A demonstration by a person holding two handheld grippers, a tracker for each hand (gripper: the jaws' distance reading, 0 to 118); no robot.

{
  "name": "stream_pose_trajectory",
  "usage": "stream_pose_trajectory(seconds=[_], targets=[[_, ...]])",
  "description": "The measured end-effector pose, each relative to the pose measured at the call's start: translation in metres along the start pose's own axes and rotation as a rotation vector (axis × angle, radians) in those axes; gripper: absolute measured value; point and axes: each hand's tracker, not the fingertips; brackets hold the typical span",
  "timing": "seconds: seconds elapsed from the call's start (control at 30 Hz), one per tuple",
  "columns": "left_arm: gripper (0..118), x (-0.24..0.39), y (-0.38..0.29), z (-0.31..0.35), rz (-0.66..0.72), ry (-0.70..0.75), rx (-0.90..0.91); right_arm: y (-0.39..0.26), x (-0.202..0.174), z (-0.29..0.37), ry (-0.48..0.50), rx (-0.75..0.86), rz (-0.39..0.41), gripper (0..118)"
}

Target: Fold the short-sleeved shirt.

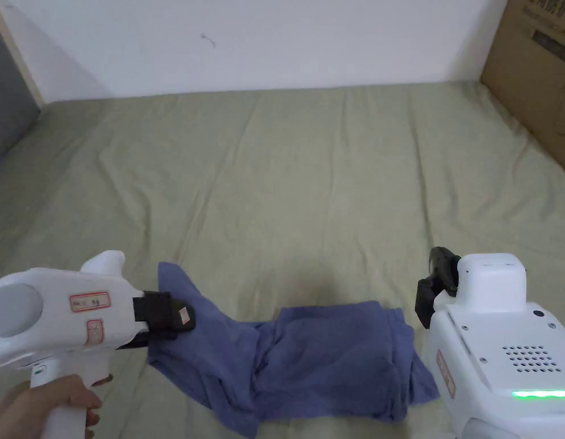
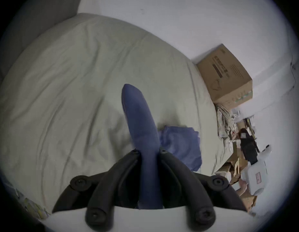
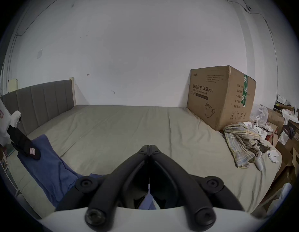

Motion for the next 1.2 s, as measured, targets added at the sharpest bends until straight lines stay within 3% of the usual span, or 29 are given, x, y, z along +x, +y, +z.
stream_pose_trajectory(seconds=[0.13,0.3,0.4,0.6,0.67,0.73,0.77,0.8,0.97,1.0,1.1,1.13,1.2], targets=[[11,0.058,-0.002,-0.028,-0.112,-0.033,-0.043,0.0,0.014,0.002,0.009,0.01,-0.044,1],[11,0.11,-0.016,-0.089,-0.217,-0.071,-0.133,-0.005,0.028,0.006,-0.003,0.011,-0.038,1],[11,0.131,-0.027,-0.127,-0.257,-0.096,-0.215,-0.01,0.038,0.005,0.001,-0.01,-0.09,1],[14,0.159,-0.047,-0.17,-0.293,-0.073,-0.27,-0.025,0.051,0.002,-0.007,-0.04,-0.092,1],[42,0.16,-0.048,-0.175,-0.278,-0.138,-0.293,-0.029,0.055,0.0,-0.01,-0.052,-0.094,1],[102,0.159,-0.046,-0.178,-0.231,-0.225,-0.329,-0.032,0.058,-0.002,-0.012,-0.068,-0.112,1],[113,0.161,-0.047,-0.177,-0.22,-0.247,-0.336,-0.033,0.06,-0.003,-0.011,-0.073,-0.121,1],[113,0.16,-0.046,-0.175,-0.21,-0.266,-0.317,-0.034,0.06,-0.004,-0.013,-0.075,-0.125,1],[105,0.146,-0.029,-0.147,-0.197,-0.221,-0.233,-0.035,0.062,-0.005,-0.014,-0.083,-0.111,0],[94,0.139,-0.025,-0.14,-0.185,-0.205,-0.2,-0.035,0.062,-0.004,-0.01,-0.084,-0.113,1],[25,0.118,-0.021,-0.13,-0.142,-0.111,-0.143,-0.035,0.062,-0.004,-0.008,-0.085,-0.112,1],[12,0.112,-0.021,-0.133,-0.146,-0.06,-0.135,-0.035,0.062,-0.003,-0.006,-0.088,-0.109,1],[10,0.103,-0.026,-0.142,-0.169,0.017,-0.155,-0.037,0.061,-0.003,-0.002,-0.096,-0.105,1]])
